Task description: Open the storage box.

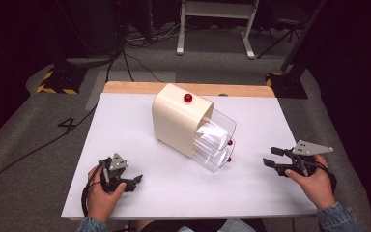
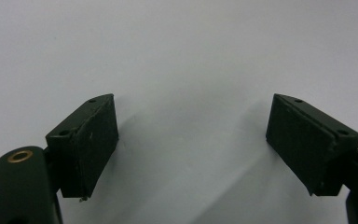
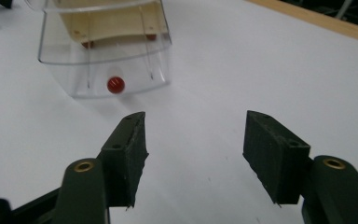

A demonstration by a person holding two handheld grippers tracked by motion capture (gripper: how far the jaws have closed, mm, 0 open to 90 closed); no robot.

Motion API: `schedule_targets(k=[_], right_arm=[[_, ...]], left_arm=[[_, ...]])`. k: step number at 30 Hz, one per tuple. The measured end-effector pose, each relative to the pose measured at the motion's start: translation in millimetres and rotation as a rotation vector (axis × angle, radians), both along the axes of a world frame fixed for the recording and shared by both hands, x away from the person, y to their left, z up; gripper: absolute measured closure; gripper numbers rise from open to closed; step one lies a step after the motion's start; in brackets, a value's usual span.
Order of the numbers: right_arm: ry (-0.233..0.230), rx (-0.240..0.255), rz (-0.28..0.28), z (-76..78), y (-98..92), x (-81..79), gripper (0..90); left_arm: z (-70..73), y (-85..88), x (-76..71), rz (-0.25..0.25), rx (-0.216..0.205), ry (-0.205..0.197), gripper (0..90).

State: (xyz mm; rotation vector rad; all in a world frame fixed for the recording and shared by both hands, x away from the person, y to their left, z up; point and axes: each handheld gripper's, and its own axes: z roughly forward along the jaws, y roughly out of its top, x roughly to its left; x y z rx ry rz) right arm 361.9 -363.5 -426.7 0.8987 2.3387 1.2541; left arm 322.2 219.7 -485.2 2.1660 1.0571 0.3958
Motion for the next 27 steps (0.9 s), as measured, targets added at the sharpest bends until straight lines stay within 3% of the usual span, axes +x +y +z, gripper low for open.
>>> schedule_targets(k=[6, 9, 12, 15, 18, 20, 27], right_arm=[[0.071, -0.059, -0.04, -14.4, -15.6, 0.2, 36.5], [0.088, -0.113, -0.057, -22.8, -24.2, 1.2, 36.5], [0.116, -0.11, -0.075, -32.0, -31.1, 2.0, 34.7], [0.13, -0.145, -0.078, -44.6, -36.3, 2.3, 30.2], [0.113, -0.117, -0.072, -52.6, -39.0, -0.5, 23.8], [0.096, -0.135, -0.07, -53.1, -36.8, -2.4, 23.5], [0.086, -0.128, -0.071, -54.2, -37.1, -3.2, 23.6]], left_arm=[[0.2, 0.1, 0.0, -0.001, 0.006, -0.002, 16.9], [0.2, 0.2, 0.1, -0.001, 0.005, -0.002, 16.9], [0.0, 0.0, 0.0, 0.0, 0.0, 0.0, 16.9], [0.0, 0.0, 0.0, 0.0, 0.0, 0.0, 16.9], [0.0, 0.0, 0.0, 0.0, 0.0, 0.0, 16.9], [0.0, 0.0, 0.0, 0.0, 0.0, 0.001, 16.9], [0.1, 0.0, -0.2, 0.0, 0.005, -0.004, 16.9]])
